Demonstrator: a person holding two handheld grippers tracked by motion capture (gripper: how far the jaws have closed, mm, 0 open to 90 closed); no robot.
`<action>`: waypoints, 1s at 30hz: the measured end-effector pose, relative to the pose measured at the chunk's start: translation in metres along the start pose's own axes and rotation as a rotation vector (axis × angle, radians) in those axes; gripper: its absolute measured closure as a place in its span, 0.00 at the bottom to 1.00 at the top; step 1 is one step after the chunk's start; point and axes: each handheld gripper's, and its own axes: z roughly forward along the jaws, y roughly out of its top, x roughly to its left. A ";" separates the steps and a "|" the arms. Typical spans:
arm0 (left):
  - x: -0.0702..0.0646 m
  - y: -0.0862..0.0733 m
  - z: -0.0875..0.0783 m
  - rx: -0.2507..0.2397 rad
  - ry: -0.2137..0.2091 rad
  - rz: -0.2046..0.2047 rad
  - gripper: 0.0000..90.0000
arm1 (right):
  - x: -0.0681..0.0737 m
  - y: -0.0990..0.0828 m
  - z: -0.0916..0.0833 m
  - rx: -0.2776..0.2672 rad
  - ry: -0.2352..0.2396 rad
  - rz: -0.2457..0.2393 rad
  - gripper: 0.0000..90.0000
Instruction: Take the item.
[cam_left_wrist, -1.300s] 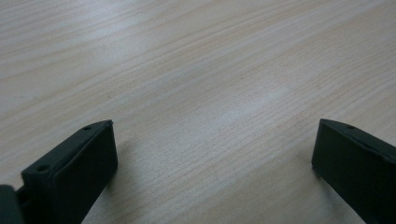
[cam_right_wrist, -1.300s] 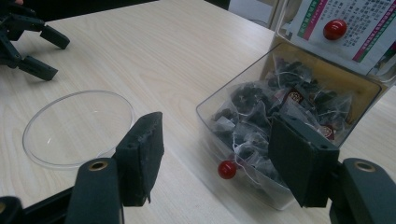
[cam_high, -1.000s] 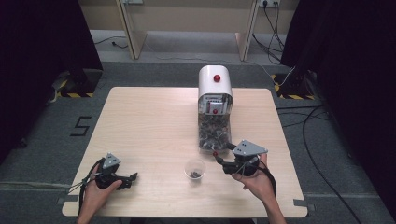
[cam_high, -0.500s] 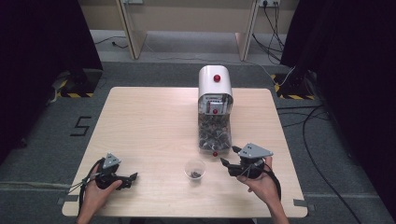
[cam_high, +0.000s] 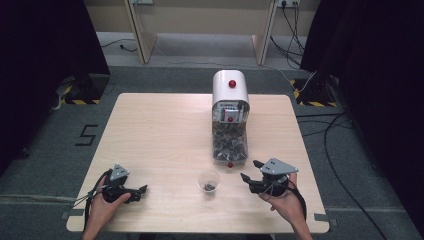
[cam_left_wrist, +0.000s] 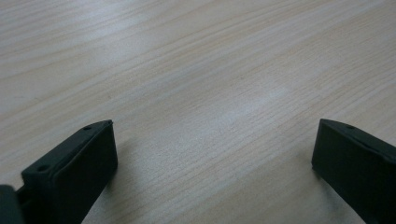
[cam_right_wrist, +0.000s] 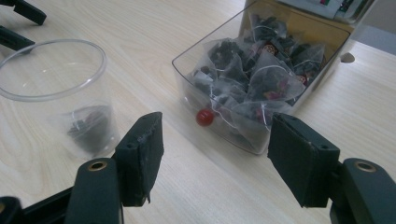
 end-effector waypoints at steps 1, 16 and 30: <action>0.000 0.000 0.000 0.000 0.000 0.000 0.00 | -0.001 -0.002 0.000 0.002 0.001 0.003 0.41; 0.000 0.000 0.000 0.000 0.000 0.000 0.00 | -0.009 -0.019 0.001 0.034 -0.007 0.027 0.39; 0.000 0.000 0.000 0.000 0.000 0.000 0.00 | -0.008 -0.038 0.011 0.070 0.003 0.055 0.39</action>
